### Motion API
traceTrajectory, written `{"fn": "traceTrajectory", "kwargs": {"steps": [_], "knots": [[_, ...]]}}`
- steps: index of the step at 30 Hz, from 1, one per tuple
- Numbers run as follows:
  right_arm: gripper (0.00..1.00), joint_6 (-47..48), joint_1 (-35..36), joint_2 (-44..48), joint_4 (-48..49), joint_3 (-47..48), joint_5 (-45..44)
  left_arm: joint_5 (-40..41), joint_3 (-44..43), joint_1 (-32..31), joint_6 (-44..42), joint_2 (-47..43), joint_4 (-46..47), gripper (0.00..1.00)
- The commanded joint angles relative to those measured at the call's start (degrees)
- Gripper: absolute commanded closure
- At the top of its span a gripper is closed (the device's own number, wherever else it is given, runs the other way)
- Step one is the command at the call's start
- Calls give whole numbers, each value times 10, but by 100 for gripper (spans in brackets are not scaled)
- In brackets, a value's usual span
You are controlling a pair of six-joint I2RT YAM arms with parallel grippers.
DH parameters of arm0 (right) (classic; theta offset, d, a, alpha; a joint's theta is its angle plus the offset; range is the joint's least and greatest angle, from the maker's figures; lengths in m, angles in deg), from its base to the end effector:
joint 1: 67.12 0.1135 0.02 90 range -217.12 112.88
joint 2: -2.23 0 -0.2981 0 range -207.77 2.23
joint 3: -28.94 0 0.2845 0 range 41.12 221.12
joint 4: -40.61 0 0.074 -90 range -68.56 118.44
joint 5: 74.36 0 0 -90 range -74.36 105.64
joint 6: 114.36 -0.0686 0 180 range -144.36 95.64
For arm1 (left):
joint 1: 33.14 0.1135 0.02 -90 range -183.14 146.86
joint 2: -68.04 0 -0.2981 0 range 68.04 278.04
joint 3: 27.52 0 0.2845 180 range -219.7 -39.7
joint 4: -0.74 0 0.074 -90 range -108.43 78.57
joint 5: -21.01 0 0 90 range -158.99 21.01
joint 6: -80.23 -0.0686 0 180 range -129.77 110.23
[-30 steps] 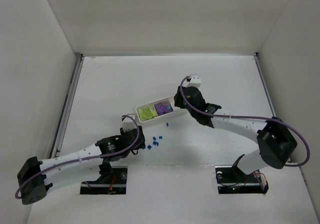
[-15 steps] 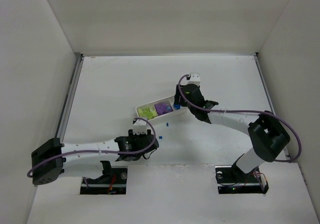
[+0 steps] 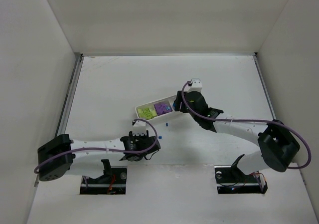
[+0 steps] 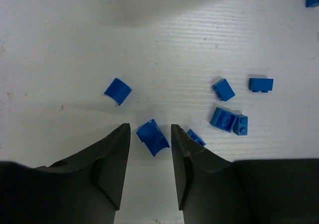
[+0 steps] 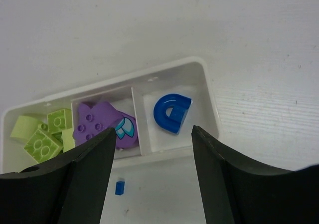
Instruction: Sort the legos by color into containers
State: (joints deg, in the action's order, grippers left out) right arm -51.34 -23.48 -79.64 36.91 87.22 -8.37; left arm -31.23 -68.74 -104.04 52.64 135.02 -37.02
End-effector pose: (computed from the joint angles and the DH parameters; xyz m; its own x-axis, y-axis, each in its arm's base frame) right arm 0.2798 0.2283 0.2321 -0.4630 0.1312 -0.8766 -0.1781 0.9551 0.2369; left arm 0.1106 -0.1911 0.1494 -0.7186 -0.0662 -0.6923 0.0450 0.9889 -0.1413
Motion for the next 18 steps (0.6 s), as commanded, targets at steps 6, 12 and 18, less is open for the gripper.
{"fn": "traceTrajectory", "kwargs": {"steps": [6, 12, 18], "knots": [[32, -8, 25, 26, 47, -16, 15, 20, -12, 3, 10, 18, 7, 73], [33, -8, 32, 29, 49, -17, 15, 21, -4, 6, 6, 18, 22, 80], [33, -8, 38, 34, 49, -19, 15, 23, -1, 9, 2, 21, 26, 87]]}}
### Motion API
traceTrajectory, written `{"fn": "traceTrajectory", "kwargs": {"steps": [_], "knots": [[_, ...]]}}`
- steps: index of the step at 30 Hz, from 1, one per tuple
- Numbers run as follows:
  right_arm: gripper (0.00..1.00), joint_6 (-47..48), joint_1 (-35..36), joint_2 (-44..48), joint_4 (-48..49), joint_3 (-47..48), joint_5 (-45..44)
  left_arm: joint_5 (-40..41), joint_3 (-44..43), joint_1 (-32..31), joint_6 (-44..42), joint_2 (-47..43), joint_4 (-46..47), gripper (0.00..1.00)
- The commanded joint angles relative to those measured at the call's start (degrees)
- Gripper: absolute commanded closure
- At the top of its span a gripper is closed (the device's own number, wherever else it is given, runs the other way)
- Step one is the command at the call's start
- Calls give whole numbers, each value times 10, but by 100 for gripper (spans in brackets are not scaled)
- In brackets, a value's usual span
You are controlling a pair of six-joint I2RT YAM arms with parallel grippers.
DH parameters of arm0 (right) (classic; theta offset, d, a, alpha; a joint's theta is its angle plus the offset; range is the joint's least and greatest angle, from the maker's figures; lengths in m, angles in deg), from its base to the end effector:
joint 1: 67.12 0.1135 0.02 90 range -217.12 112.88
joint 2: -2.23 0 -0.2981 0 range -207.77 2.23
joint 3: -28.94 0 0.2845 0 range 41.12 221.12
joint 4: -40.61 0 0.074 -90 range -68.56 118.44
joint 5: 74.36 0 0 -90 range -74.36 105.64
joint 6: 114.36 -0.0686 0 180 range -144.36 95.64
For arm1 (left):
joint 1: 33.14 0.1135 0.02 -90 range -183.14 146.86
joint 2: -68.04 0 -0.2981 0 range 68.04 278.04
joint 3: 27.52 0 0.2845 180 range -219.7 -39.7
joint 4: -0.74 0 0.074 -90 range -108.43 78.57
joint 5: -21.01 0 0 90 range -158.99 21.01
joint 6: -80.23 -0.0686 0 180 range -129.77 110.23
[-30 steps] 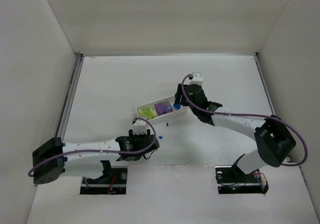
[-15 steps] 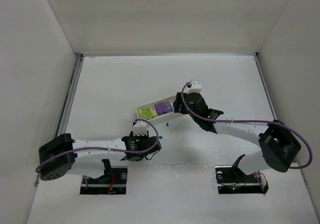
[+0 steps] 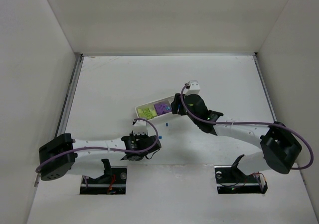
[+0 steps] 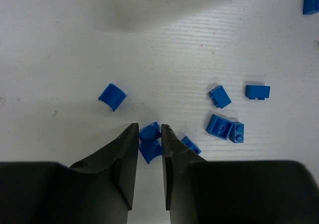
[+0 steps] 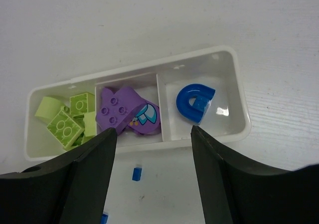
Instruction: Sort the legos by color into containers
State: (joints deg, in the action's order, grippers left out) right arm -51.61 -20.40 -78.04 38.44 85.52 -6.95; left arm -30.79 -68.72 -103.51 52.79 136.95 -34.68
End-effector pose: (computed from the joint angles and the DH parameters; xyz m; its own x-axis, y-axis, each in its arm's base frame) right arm 0.2617 0.2395 0.2331 -0.4651 0.1227 -0.8767 -0.2500 0.9318 0.2631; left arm 0.1147 -0.1952 0.1452 -0.7117 -0.0808 -0.6979 0.0319 0.9886 -0.1469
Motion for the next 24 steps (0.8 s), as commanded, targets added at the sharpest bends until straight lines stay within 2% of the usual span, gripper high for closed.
{"fn": "traceTrajectory", "kwargs": {"steps": [1, 6, 13, 16, 19, 21, 24], "knots": [[33, -5, 7, 21, 34, -4, 1, 24, -3, 4, -3, -2, 3, 88], [33, -5, 6, 49, 34, -15, 0, 61, -36, 16, -46, -36, -4, 88], [34, -5, 4, 99, 24, -40, -8, 55, -103, 46, -145, -57, 41, 88], [47, -24, -4, 130, 19, -67, -39, 33, -129, 72, -196, -51, 106, 88], [69, -57, -20, 157, -4, -95, -71, -21, -155, 110, -239, -23, 181, 87], [74, -74, -34, 170, -20, -112, -78, -62, -177, 135, -260, 9, 225, 87], [75, -85, -54, 180, -13, -142, -74, -115, -221, 168, -278, 69, 263, 87]]}}
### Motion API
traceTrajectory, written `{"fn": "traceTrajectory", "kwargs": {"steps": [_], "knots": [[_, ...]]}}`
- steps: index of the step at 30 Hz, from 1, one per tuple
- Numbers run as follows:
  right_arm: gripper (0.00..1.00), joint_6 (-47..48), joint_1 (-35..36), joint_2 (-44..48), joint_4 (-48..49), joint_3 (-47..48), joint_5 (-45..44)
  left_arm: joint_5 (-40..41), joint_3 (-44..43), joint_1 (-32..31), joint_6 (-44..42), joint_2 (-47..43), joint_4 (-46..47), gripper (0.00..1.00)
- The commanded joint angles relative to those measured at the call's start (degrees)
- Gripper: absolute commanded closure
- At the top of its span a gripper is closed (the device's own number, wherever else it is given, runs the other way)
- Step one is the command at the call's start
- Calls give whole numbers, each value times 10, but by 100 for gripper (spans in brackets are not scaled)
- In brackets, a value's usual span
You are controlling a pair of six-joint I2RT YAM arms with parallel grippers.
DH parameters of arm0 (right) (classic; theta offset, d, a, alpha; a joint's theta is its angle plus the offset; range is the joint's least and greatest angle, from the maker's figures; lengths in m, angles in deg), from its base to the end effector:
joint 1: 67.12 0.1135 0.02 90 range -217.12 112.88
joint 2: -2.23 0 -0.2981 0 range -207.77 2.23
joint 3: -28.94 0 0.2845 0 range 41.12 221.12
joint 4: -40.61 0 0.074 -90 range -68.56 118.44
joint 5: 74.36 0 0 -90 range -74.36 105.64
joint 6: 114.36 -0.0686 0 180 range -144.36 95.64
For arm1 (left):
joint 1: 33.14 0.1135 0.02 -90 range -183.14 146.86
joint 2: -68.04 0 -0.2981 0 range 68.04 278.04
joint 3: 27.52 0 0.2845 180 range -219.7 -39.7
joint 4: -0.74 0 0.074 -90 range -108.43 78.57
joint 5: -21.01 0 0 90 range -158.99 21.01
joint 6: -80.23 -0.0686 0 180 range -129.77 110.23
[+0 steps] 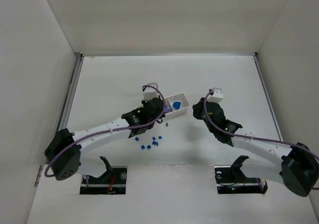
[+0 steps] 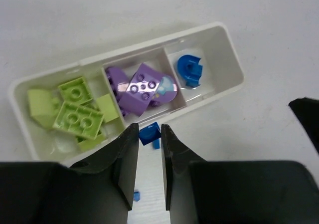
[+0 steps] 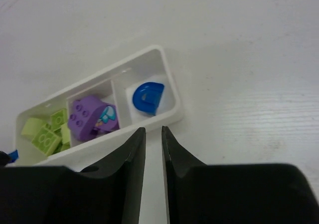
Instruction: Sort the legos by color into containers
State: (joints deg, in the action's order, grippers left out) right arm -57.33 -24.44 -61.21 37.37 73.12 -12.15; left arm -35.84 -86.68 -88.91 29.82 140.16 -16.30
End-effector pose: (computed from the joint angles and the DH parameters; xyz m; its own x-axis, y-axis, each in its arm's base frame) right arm 0.2273 0.1661 0.2348 -0.3901 0.2952 -0.8722 -0.0844 0.9318 0.3531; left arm 0.2108 -0.2431 0.2677 -0.4881 -0.2311 -0.8416 0.1489 0.9281 -0.3412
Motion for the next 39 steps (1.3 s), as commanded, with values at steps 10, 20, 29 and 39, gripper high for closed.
{"fn": "traceTrajectory", "kwargs": {"steps": [10, 20, 29, 39], "knots": [[71, -28, -26, 38, 23, -47, -21, -141, -201, 66, -87, 247, 115, 86], [64, -27, -26, 51, 24, -51, -18, -139, -255, 68, -98, 300, 109, 62], [65, -12, 3, 15, 43, -34, 0, -92, -101, 60, -87, 109, 101, 67], [64, -4, 39, -15, 51, -18, -8, 24, 140, 22, 60, -195, -115, 68]]}}
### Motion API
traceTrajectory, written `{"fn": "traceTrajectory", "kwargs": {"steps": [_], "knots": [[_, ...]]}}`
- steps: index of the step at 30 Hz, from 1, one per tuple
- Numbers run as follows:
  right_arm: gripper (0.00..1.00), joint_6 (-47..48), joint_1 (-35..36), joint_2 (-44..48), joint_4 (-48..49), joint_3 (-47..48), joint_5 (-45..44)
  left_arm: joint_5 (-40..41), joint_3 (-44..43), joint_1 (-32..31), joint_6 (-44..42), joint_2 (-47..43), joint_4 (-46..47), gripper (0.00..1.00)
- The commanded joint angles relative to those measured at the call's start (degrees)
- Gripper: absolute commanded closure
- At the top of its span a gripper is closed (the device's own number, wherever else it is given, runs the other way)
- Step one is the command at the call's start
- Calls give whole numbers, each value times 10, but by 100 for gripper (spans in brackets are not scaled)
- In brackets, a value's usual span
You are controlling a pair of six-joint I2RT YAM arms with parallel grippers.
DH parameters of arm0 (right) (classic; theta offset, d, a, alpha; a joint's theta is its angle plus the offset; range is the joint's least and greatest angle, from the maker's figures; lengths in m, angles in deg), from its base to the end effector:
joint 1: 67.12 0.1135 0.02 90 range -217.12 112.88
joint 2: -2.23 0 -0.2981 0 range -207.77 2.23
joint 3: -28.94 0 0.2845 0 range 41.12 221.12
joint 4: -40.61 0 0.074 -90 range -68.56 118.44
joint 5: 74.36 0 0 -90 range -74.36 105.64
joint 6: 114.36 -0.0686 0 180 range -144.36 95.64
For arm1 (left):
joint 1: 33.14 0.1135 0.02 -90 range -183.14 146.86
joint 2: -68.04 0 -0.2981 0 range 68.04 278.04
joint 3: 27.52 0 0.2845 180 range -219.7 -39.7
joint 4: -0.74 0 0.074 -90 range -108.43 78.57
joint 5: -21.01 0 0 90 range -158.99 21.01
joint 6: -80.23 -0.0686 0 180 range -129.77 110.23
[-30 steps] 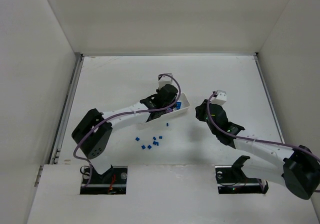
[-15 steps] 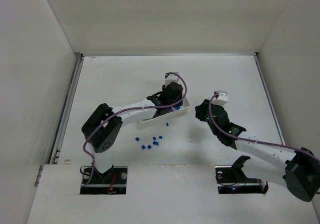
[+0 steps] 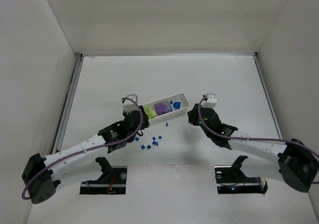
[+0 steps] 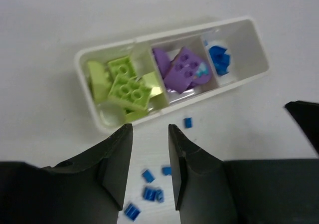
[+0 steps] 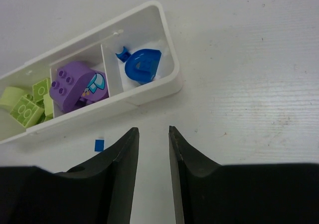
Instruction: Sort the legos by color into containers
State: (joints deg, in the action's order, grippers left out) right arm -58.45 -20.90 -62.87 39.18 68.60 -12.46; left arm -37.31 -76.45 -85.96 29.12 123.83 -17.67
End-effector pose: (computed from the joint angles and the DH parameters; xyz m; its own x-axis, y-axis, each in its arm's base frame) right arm 0.2111 0.1736 0.2009 -0.4530 0.2419 -0.8581 -0.1114 0.9396 0.3237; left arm 0.1825 -0.1811 0.2695 -0.4463 -0.2957 -0.8446 0.1424 0.9083 -0.3933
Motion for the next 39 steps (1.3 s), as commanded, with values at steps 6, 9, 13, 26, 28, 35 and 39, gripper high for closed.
{"fn": "traceTrajectory", "kwargs": {"steps": [6, 9, 13, 26, 28, 35, 39], "knots": [[63, 4, 2, 0, 34, 27, -5, 24, 91, -16, 131, -41, -175, 59], [62, 4, 3, -8, 34, 30, -5, 4, 92, -18, 128, -4, -165, 56], [62, 6, 6, -12, 34, 32, -2, -6, 94, -22, 123, 34, -144, 56], [61, 10, 26, -19, 34, 41, 4, -36, 117, -8, 115, 64, -97, 60], [61, 10, 26, -18, 34, 41, 4, -36, 115, -7, 115, 75, -101, 60], [61, 10, 26, -16, 34, 40, 4, -33, 110, -8, 113, 107, -94, 63], [60, 10, 27, -13, 34, 39, 4, -33, 114, -8, 113, 100, -94, 74]]}}
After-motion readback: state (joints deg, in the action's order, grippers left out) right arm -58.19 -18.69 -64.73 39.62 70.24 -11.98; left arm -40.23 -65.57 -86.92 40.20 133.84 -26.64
